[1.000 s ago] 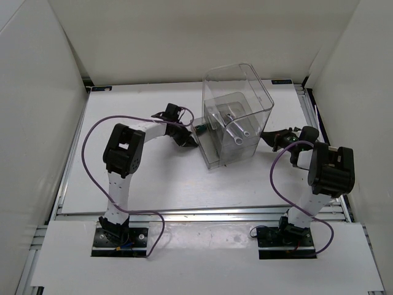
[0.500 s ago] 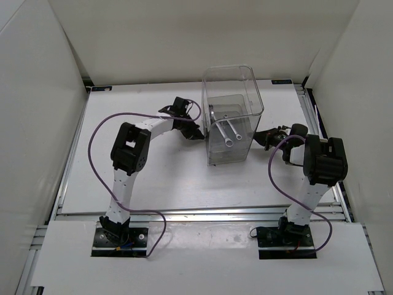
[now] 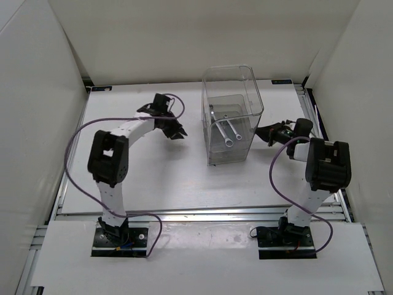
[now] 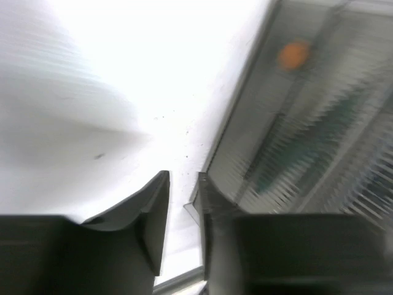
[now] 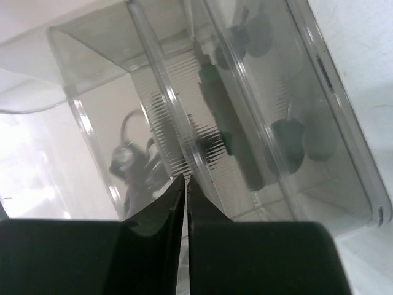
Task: Sort the tools into containers
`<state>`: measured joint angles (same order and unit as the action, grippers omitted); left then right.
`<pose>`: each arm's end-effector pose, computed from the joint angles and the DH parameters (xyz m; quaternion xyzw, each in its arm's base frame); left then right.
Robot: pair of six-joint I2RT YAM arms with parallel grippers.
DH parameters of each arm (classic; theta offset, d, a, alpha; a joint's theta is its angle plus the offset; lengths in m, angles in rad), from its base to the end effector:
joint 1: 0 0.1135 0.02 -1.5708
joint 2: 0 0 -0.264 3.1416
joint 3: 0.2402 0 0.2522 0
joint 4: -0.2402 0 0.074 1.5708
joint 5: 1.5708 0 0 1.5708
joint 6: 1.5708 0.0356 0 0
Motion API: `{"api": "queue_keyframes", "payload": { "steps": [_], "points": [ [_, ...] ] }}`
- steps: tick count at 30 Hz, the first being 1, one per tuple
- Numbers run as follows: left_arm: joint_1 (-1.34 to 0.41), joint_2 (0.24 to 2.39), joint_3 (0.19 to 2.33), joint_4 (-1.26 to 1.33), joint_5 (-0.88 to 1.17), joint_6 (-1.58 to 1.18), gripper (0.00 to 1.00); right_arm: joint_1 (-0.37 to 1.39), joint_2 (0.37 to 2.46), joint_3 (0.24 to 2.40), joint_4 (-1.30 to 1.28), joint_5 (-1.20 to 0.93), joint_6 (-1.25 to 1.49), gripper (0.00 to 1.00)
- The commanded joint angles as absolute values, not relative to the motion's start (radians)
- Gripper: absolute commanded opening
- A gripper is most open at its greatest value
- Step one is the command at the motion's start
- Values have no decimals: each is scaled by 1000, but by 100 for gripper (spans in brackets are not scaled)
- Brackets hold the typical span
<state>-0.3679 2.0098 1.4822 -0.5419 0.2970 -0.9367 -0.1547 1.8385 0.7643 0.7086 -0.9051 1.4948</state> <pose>0.3937 -0.1629 0.1862 -0.2336 0.9299 -0.2628 0.1079 0.3491 -0.0261 0.1470 0.3759 0.6849 0.5989 0.1758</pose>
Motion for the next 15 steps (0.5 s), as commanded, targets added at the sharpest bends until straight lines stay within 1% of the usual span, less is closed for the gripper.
{"api": "queue_keyframes", "payload": {
  "steps": [1, 2, 3, 4, 6, 7, 9, 10, 11, 12, 13, 14, 15],
  "points": [
    [-313, 1740, 1460, -577, 129, -804, 39, -192, 1743, 869, 375, -914, 1314, 7],
    [-305, 1706, 1444, -577, 83, -778, 46, -193, 1727, 906, 256, -899, 1179, 11],
    [-284, 1669, 1433, -583, 62, -728, 57, -192, 1724, 955, 123, -878, 1099, 14],
    [-273, 1608, 1427, -595, 43, -703, 98, -190, 1724, 1060, -138, -812, 946, 21],
    [-249, 1540, 1393, -607, 9, -654, 99, -192, 1715, 1142, -305, -744, 841, 29],
    [-232, 1467, 1379, -606, -41, -614, 99, -196, 1700, 1193, -413, -714, 780, 38],
    [-230, 1375, 1303, -601, -153, -597, 99, -198, 1675, 1216, -460, -663, 749, 58],
    [-230, 1326, 1266, -583, -172, -568, 99, -198, 1645, 1221, -466, -667, 743, 88],
    [-230, 1216, 1179, -519, -196, -543, 99, -196, 1629, 1221, -478, -670, 742, 99],
    [-229, 1157, 1130, -481, -201, -516, 99, -198, 1614, 1220, -483, -672, 742, 99],
    [-227, 1031, 1079, -430, -204, -461, 99, -198, 1583, 1209, -491, -673, 739, 99],
    [-227, 976, 1027, -351, -209, -440, 99, -196, 1568, 1203, -509, -673, 739, 99],
    [-229, 909, 928, -319, -212, -422, 99, -196, 1534, 1190, -512, -666, 729, 99]
  ]
}}
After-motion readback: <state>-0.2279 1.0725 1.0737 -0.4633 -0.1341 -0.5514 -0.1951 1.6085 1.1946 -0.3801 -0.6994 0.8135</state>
